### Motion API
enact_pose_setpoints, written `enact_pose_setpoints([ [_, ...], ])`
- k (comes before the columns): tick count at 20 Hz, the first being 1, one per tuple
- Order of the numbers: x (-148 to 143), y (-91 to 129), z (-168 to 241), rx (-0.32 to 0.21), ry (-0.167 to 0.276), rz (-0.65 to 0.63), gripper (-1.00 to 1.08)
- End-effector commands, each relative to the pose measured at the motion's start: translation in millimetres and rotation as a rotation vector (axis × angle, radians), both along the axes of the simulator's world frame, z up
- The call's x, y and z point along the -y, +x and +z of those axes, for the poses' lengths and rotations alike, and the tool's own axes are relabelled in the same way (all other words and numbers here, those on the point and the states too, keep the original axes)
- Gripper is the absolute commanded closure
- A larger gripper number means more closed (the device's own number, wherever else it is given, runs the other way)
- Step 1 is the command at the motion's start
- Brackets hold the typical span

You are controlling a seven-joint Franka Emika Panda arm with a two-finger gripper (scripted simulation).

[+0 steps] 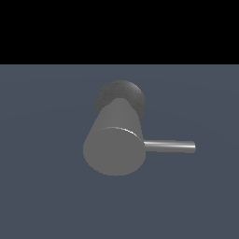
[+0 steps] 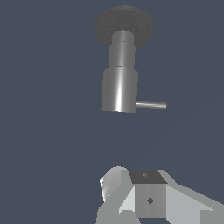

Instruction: Turn on the faucet by rotating a designated handle.

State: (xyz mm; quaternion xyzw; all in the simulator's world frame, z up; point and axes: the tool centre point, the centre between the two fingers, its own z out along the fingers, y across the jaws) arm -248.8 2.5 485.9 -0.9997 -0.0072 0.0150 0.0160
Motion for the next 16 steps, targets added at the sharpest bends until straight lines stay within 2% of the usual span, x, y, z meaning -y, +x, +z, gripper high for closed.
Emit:
enact_pose_setpoints([
  [1,0.0,0.0,0.0,0.0,0.0,0.0,1.08],
  [5,0.6,0.4,1.2,0.009,0.016,0.0,1.08],
  [8,2.0,1.3,3.7,0.027,0.049,-0.001,1.08],
  [12,5.4,3.2,9.5,0.067,0.121,-0.003,1.08],
  [16,11.3,6.0,18.7,0.128,0.224,-0.008,1.08],
])
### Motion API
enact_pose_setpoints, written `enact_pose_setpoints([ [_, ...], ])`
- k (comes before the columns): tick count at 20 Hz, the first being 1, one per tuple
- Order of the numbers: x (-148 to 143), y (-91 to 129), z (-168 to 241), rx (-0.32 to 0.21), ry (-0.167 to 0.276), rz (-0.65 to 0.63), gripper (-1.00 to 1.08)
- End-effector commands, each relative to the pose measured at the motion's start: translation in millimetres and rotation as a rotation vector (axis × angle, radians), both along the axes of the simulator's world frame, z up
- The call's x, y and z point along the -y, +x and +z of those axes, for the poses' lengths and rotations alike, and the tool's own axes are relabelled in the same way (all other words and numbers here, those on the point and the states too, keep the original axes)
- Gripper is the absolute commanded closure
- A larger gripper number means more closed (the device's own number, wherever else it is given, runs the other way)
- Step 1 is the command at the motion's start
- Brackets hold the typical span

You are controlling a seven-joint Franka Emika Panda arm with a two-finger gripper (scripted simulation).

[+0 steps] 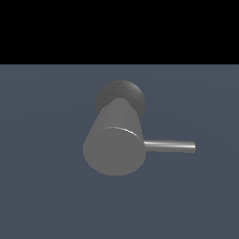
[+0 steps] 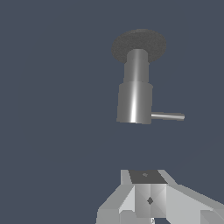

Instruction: Turn on the faucet by rotating a designated handle.

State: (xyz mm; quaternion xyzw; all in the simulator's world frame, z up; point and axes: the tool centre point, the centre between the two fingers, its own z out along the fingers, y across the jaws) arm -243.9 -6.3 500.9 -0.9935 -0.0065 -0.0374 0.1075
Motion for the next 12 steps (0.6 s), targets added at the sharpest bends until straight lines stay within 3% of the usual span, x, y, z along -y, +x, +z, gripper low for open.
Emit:
enact_pose_setpoints([
  [1,4.5,1.8,6.7,0.043,0.071,-0.004,1.08],
  [12,46.3,10.3,49.0,0.309,0.479,-0.055,1.08],
])
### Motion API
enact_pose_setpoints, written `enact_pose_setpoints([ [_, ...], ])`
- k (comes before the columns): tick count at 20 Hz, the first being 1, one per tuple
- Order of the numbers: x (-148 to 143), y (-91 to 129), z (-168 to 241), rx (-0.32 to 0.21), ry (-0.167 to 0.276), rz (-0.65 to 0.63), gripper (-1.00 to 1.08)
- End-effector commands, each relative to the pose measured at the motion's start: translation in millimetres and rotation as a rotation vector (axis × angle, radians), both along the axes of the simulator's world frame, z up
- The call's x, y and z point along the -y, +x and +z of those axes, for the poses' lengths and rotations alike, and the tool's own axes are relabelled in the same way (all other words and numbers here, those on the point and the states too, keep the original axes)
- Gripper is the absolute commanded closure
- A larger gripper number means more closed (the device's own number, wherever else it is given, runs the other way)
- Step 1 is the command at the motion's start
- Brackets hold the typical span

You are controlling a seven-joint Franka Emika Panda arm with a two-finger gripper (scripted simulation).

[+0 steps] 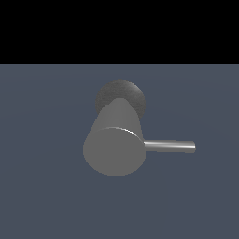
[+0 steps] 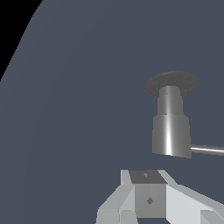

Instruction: Turn on the faucet by rotating a designated handle.

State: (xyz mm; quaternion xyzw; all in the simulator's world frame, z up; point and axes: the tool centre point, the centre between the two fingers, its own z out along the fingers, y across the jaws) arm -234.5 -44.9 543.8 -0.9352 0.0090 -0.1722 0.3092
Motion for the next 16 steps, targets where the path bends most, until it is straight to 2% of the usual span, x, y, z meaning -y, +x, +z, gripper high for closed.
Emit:
enact_pose_setpoints([
  [1,13.2,1.4,9.9,0.064,0.097,-0.018,1.08],
  [9,66.5,3.3,33.9,0.254,0.401,-0.1,1.08],
  [16,124.6,2.9,39.5,0.398,0.664,-0.203,1.08],
])
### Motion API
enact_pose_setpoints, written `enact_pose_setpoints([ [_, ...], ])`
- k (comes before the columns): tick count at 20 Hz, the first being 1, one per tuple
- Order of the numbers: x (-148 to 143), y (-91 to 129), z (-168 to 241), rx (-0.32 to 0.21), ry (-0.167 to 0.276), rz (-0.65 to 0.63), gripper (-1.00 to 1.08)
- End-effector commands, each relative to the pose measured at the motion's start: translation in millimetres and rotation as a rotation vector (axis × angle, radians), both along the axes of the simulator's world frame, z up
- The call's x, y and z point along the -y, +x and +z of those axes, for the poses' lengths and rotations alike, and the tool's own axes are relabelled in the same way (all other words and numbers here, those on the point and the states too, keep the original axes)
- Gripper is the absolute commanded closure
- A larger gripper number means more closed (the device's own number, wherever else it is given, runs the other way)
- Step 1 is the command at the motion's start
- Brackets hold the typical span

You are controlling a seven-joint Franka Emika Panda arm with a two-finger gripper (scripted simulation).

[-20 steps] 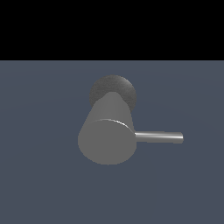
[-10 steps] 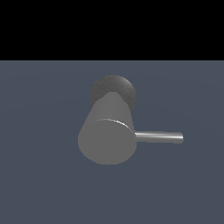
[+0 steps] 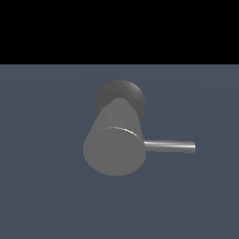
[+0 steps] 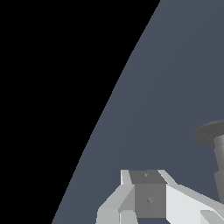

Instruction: Turn on the faucet by rotating a designated handle.

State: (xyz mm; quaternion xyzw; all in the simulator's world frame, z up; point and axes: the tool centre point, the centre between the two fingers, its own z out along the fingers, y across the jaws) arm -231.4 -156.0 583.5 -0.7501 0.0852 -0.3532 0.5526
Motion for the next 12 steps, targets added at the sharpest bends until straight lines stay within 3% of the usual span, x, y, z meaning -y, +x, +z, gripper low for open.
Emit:
enact_pose_setpoints([
  [1,22.3,-0.2,-1.0,0.045,0.098,-0.038,1.08],
  [12,119.4,0.9,-42.0,0.166,0.528,-0.224,1.08],
])
